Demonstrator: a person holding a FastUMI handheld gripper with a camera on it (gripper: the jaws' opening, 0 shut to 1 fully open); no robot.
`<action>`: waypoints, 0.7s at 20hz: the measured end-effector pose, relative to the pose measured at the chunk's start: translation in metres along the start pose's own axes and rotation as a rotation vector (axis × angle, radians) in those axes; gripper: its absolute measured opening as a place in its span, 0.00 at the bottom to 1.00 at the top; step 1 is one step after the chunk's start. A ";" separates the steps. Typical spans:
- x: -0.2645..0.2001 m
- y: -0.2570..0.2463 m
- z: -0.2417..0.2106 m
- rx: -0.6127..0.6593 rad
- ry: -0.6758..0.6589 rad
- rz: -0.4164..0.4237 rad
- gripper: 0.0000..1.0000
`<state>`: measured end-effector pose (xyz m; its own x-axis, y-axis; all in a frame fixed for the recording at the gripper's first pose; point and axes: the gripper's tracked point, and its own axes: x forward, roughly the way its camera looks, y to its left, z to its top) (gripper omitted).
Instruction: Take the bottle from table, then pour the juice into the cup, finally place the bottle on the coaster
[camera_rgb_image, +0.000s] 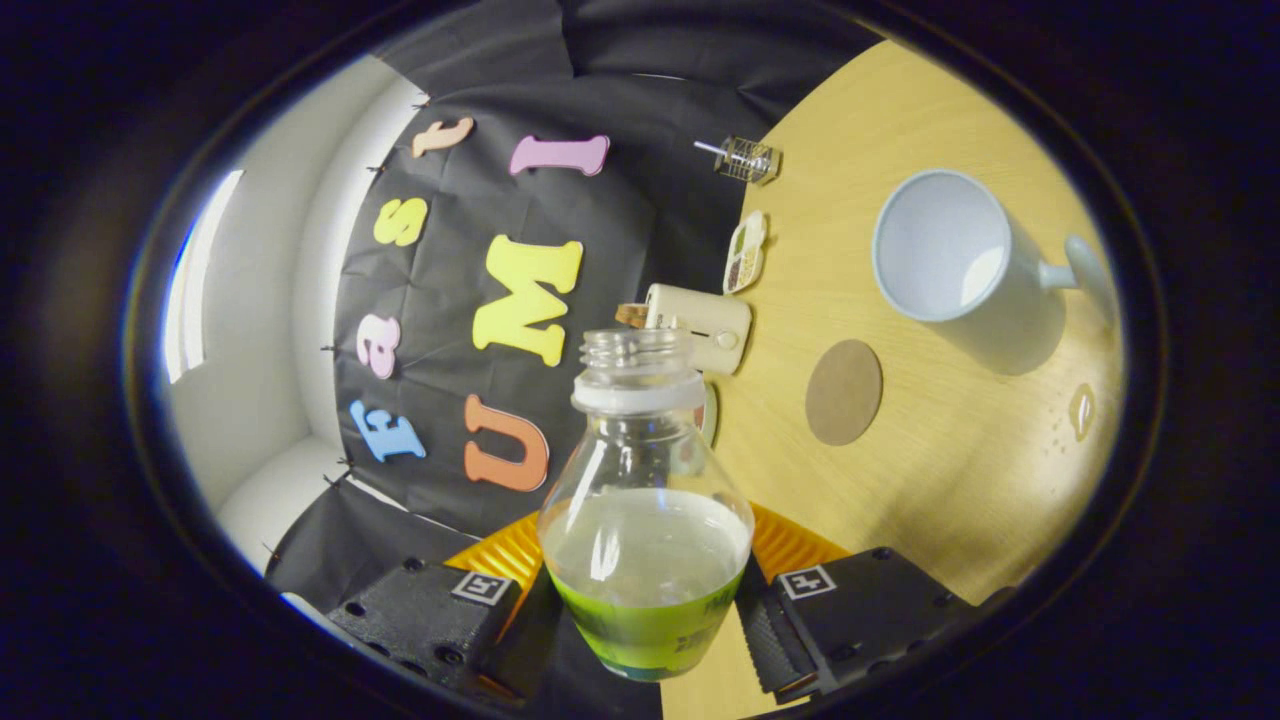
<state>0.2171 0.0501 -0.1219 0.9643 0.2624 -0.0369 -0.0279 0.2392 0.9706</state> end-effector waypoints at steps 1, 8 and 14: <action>0.001 0.001 0.003 0.017 0.002 0.005 0.82; 0.005 -0.006 0.015 0.096 0.009 -0.023 0.82; -0.003 0.004 0.027 0.157 0.000 0.014 0.82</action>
<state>0.2213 0.0251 -0.1115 0.9640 0.2650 -0.0230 0.0001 0.0862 0.9963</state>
